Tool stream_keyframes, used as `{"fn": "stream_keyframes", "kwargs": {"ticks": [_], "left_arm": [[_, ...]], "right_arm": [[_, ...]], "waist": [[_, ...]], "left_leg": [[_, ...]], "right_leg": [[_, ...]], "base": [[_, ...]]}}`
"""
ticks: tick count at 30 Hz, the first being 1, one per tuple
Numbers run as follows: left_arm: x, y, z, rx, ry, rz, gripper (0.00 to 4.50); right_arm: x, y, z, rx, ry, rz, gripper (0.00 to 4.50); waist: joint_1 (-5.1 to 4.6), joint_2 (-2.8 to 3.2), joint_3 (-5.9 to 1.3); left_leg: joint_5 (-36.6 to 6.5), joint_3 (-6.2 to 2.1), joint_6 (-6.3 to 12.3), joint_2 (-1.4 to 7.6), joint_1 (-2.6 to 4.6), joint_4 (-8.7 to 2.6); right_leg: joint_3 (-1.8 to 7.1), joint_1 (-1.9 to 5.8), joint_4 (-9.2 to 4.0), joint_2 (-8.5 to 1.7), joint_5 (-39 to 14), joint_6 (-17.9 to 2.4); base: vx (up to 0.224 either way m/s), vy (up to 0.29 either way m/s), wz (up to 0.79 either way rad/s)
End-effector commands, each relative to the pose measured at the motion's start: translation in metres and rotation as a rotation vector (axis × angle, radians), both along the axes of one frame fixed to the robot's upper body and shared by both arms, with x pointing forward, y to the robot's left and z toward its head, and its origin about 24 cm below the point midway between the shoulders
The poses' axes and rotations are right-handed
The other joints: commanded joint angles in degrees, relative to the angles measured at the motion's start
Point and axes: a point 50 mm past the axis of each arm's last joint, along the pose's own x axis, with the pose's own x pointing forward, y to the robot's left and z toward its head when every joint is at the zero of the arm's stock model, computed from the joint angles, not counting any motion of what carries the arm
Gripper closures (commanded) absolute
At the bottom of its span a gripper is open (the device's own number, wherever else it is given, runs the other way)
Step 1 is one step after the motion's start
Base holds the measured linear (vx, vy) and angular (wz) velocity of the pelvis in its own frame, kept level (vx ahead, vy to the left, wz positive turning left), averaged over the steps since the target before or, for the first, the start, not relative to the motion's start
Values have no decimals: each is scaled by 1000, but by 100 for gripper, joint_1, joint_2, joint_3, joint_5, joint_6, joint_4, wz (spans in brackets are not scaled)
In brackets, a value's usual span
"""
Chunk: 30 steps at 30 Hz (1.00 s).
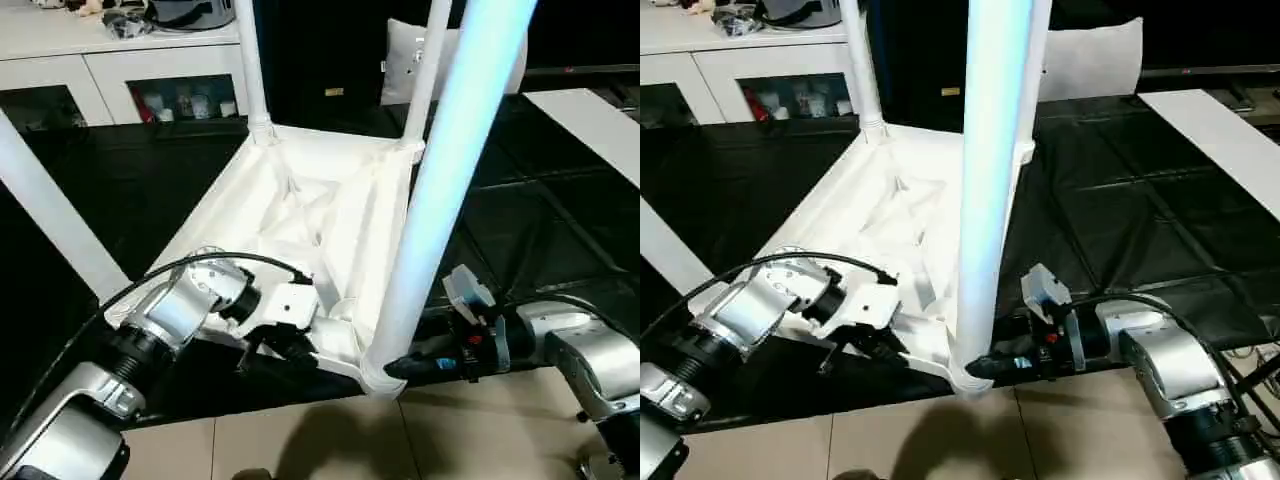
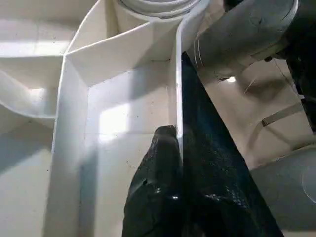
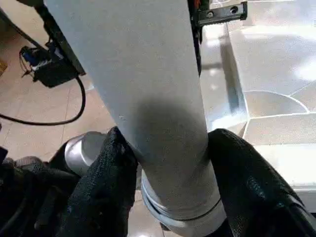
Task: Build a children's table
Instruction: Rotate leg to tighten
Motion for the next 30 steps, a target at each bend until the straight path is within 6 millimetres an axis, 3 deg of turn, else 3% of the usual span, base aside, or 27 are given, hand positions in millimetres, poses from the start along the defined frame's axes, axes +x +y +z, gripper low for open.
{"fn": "stream_keyframes", "kwargs": {"ticks": [1, 4, 5, 6, 8, 9, 10, 11, 12, 13, 14, 15, 16, 17, 18, 19, 20, 21, 22, 23, 24, 25, 26, 27, 28, 29, 30], "left_arm": [[-8, -11, -8, -7, 48, -28, 450], [-7, -13, -6, -39, 65, 6, 450], [-7, -15, -5, -76, 74, 63, 450], [-7, -15, -5, -83, 76, 75, 450], [-6, -16, -6, -99, 79, 146, 450], [-5, -16, -7, -102, 79, 189, 450], [-4, -16, -7, -104, 75, 228, 450], [-2, -17, -8, -111, 68, 283, 450], [-2, -17, -8, -111, 68, 283, 450], [0, -19, -7, -122, 65, 317, 450], [2, -23, -7, -140, 65, 362, 450], [4, -27, -6, -157, 61, 400, 450], [5, -30, -5, -167, 59, 422, 450], [5, -33, -4, -178, 59, 438, 450], [5, -37, -3, -191, 60, 448, 450], [6, -40, -1, -204, 60, 460, 450], [6, -44, 0, -215, 59, 475, 450], [7, -46, 1, -218, 55, 486, 450], [8, -47, 1, -219, 49, 499, 450], [8, -47, 1, -214, 43, 508, 450], [9, -45, 0, -206, 35, 514, 450], [10, -44, 0, -201, 31, 516, 450], [10, -44, 0, -201, 31, 516, 450], [10, -43, 0, -197, 28, 522, 450], [11, -41, 0, -189, 23, 527, 450], [12, -37, -1, -181, 12, 540, 450], [14, -34, -1, -173, 2, 551, 450]], "right_arm": [[-1, 11, 7, 71, 6, -2, 247], [-1, 15, 5, 62, 10, -50, 250], [7, 21, -1, 18, -32, -187, 250], [9, 22, -3, 9, -40, -222, 250], [21, 26, -8, -36, -69, -386, 251], [27, 28, -10, -56, -82, -468, 251], [32, 30, -11, -69, -83, -548, 252], [38, 32, -12, -83, -79, -638, 253], [38, 32, -12, -83, -79, -638, 254], [42, 33, -13, -94, -90, -683, 254], [48, 34, -14, -103, -97, -767, 254], [54, 36, -15, -94, -91, -833, 254], [57, 38, -15, -87, -84, -876, 254], [59, 40, -15, -77, -87, -886, 254], [59, 42, -14, -55, -90, -873, 221], [59, 44, -13, -42, -97, -871, 221], [59, 45, -12, -27, -100, -864, 187], [59, 46, -12, -23, -101, -866, 185], [58, 45, -12, -23, -104, -869, 185], [58, 44, -12, -25, -109, -868, 177], [56, 41, -12, -26, -116, -858, 153], [55, 40, -12, -26, -119, -852, 153], [55, 40, -12, -26, -119, -852, 144], [55, 39, -12, -26, -122, -851, 134], [54, 38, -12, -24, -128, -841, 134], [51, 35, -12, -30, -138, -823, 114], [49, 31, -12, -33, -147, -805, 108]], "waist": [[-27, -122, -344], [-47, -140, -324], [-69, -89, -320], [-110, -105, -293], [-218, -64, -278], [-328, -53, -244], [-385, -17, -247], [-631, 34, -230], [-701, 91, -222], [-813, 215, -206], [-836, 244, -185], [-715, 327, -163], [-770, 133, -113], [-762, -192, -40], [-832, -227, -54], [-872, -203, -149], [-806, -28, -226], [-935, 103, -181], [-841, 287, -226], [-756, 288, -169], [-809, 63, -121], [-730, -96, -86], [-783, -115, -88], [-801, -51, -144], [-830, -14, -156], [-871, 144, -181], [-836, 266, -270]], "left_leg": [[-1008, 4, 344, 246, -22, -410], [-1104, 4, 276, 212, -15, -409], [-1168, 0, 223, 211, -2, -410], [-1291, -7, 160, 180, -7, -412], [-1536, -39, 52, 145, -7, -407], [-1815, -73, -2, 113, -23, -397], [-1952, -84, -39, 107, 4, -381], [-2379, -158, -96, 124, -13, -366], [-2603, -190, -76, 167, 14, -383], [-3336, -326, -49, 393, -27, -565], [-3820, -422, -68, 582, -140, -748], [-4598, -445, -207, 757, -126, -1087], [-4683, -422, -131, 748, -95, -1115], [-3161, -10, -258, -164, 592, 44], [-2252, 67, -110, -384, 786, 627], [-1435, -22, 74, -235, 87, 422], [-1354, -107, 79, -83, -78, 127], [-2081, -374, -6, 245, -291, -136], [-3073, -622, -18, 658, -309, -494], [-3847, -528, -156, 664, 25, -648], [-3825, -399, -187, 388, 82, -499], [-2698, -75, -126, -162, 436, 38], [-2116, -20, 90, -253, 409, 211], [-2006, -71, 133, -190, 271, 120], [-1943, -136, 153, -102, 72, 9], [-2193, -307, 117, 153, -4, -183], [-2338, -434, 145, 401, -131, -363]], "right_leg": [[289, 313, -445, -364, -2626, -769], [278, 299, -503, -366, -3099, -543], [273, 278, -534, -368, -3255, -472], [239, 260, -566, -349, -3466, -386], [164, 263, -623, -333, -3807, -199], [76, 262, -685, -317, -4095, -36], [30, 254, -725, -314, -4193, 29], [-190, 325, -830, -291, -4294, 246], [-289, 356, -877, -278, -4205, 273], [-323, 539, -685, -280, -3543, 185], [-204, 682, -285, -286, -2841, 29], [53, 670, 269, -240, -1383, -345], [199, 589, 340, -230, -1299, -303], [-84, -304, -1074, -296, -5415, 320], [-256, -513, -1318, -464, -6407, 441], [-383, 246, -1085, -684, -6205, 773], [-365, 534, -931, -691, -5516, 801], [-546, 645, -723, -550, -4481, 800], [-158, 750, 34, -502, -2710, 247], [42, 414, -31, -403, -1622, -358], [33, 283, -339, -415, -2196, -381], [-243, -81, -909, -413, -4600, 124], [-443, -59, -1066, -442, -5429, 496], [-518, 151, -1021, -483, -5282, 638], [-552, 318, -960, -451, -4946, 771], [-516, 451, -863, -475, -4189, 660], [-309, 581, -541, -475, -3098, 388]], "base": [[0, 0, 0], [0, 0, 0], [0, 0, 0], [0, 0, 0], [0, 0, 0], [0, 0, 0], [0, 0, 0], [0, 0, 0], [0, 0, 0], [0, 0, 0], [0, 0, 0], [0, 0, 0], [0, 0, 0], [0, 0, 0], [2, -77, -1], [63, 1, -38], [63, 1, -38], [81, 84, -44], [0, 0, 0], [0, 0, 0], [40, -42, 22], [35, -23, 28], [35, -23, 28], [0, 0, 0], [98, 39, -16], [98, 39, -16], [87, 49, 2]]}}
